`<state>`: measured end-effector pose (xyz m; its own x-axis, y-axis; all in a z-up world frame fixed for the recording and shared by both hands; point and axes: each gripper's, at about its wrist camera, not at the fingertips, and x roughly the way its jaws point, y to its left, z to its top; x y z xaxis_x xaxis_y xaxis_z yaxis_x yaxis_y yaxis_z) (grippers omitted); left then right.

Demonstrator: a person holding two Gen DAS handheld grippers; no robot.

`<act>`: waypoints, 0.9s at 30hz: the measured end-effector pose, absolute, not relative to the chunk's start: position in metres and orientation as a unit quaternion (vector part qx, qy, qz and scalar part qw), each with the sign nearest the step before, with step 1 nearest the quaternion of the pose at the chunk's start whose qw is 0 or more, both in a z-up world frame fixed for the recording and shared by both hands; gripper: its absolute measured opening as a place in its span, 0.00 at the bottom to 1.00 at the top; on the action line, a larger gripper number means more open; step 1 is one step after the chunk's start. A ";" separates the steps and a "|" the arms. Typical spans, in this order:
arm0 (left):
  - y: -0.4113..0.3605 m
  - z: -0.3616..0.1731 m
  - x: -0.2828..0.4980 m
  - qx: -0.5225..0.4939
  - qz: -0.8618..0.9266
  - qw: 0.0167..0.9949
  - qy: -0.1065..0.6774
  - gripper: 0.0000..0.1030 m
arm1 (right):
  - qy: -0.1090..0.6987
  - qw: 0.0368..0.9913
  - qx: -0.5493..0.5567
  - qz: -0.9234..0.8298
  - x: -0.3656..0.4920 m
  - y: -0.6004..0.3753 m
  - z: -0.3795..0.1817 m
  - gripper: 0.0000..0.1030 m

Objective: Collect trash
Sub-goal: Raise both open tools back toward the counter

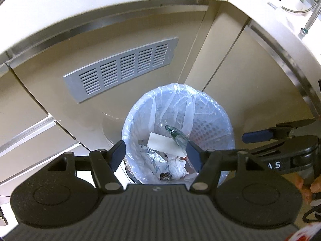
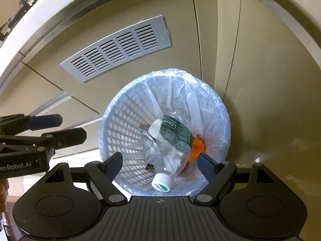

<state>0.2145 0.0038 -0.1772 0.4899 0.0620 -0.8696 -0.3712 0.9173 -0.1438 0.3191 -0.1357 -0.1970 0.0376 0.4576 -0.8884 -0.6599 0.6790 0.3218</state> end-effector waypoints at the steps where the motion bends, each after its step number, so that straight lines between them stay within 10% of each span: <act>1: 0.004 -0.174 0.214 -0.158 0.130 0.849 0.487 0.62 | 0.572 0.715 -0.087 0.392 0.318 -0.136 -0.195 0.79; 27: 0.001 -0.049 0.202 -0.118 0.168 0.902 0.380 0.65 | 0.459 0.779 -0.010 0.427 0.315 -0.166 -0.063 0.79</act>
<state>0.2017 0.0011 -0.0488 0.6546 0.2138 -0.7251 -0.3932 0.9155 -0.0851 0.3152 -0.1656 -0.0634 0.2143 0.6557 -0.7240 -0.6748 0.6352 0.3756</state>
